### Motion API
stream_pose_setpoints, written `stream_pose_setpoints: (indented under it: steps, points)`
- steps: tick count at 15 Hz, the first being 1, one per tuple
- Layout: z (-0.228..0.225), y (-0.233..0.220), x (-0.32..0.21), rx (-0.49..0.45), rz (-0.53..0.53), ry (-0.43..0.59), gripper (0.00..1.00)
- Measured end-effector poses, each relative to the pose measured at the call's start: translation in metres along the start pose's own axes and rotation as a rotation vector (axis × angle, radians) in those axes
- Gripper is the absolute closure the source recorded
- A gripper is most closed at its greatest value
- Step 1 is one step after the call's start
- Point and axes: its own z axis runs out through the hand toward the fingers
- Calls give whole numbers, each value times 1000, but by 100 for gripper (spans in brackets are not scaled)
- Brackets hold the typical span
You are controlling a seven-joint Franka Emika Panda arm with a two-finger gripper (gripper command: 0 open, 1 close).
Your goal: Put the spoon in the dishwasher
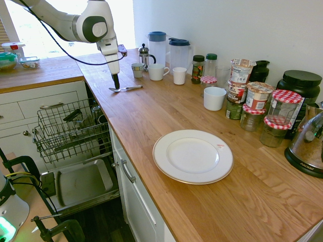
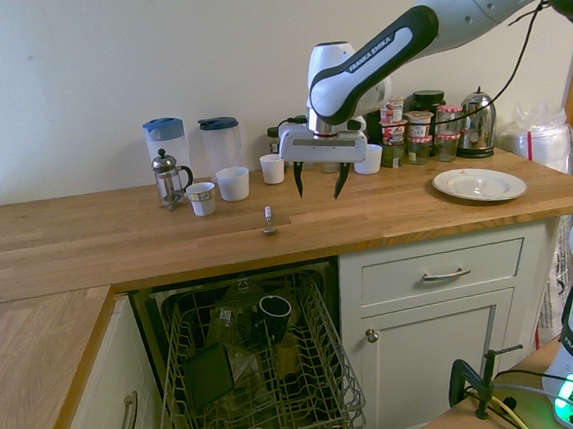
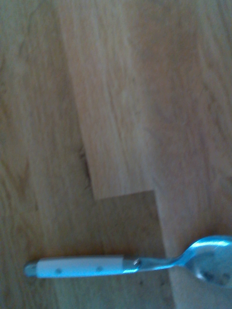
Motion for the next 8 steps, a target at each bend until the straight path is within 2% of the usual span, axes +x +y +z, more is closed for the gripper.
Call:
stream_pose_setpoints:
  steps: [4,8]
  points:
    - [25,-49,-22,6,-6,36,0]
    - [48,-80,-45,-11,-10,52,0]
